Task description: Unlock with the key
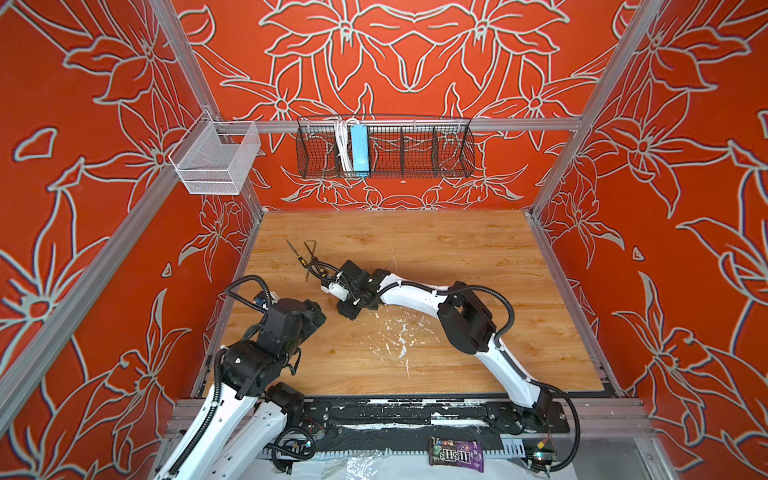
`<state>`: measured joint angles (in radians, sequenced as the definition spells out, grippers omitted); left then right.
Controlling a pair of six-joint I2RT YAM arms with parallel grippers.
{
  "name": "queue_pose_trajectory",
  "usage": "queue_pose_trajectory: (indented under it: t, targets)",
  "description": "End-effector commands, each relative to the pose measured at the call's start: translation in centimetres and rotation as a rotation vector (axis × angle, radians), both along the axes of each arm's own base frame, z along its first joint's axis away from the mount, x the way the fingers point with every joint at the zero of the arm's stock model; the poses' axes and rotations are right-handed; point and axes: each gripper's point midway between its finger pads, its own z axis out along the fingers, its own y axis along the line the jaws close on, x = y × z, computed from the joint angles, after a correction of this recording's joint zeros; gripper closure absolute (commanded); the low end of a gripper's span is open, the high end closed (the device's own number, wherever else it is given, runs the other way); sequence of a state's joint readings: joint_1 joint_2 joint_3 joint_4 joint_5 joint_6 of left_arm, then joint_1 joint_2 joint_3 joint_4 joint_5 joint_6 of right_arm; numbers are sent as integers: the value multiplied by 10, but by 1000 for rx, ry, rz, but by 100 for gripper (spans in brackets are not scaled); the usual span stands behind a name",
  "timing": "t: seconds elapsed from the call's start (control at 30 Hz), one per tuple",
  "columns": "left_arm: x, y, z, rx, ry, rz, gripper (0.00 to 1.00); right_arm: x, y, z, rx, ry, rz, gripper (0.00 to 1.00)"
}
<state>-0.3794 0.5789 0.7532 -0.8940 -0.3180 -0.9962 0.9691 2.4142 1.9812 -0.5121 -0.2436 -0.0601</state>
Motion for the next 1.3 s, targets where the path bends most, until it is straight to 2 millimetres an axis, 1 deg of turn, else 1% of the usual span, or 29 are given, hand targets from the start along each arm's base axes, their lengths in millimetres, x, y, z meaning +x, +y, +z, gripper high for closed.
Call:
queue_pose_trajectory:
  t: [0.0,0.3,0.4,0.6,0.73,1.0,1.27]
  targets:
    - [2,5,-1,6,-11,32,2,-2,-2,-8,-40,-16,37,82]
    - [6,2,-1,-6,-15,26,2,7,-8,10,-59,-76,8,97]
    - [7,0,0,-8,-20,19,2,10,-12,21,-54,-91,-12,100]
    - [11,-5,9,-19,-43,-6,2,10,-24,40,-38,-99,-80,100]
    - [16,-12,17,-35,-67,-42,2,9,-35,53,-11,-65,-138,100]
    - [24,-28,33,-87,-109,-104,2,13,-67,83,71,28,-315,100]
    - [35,-53,44,-199,-146,-182,2,10,-107,109,147,115,-481,100]
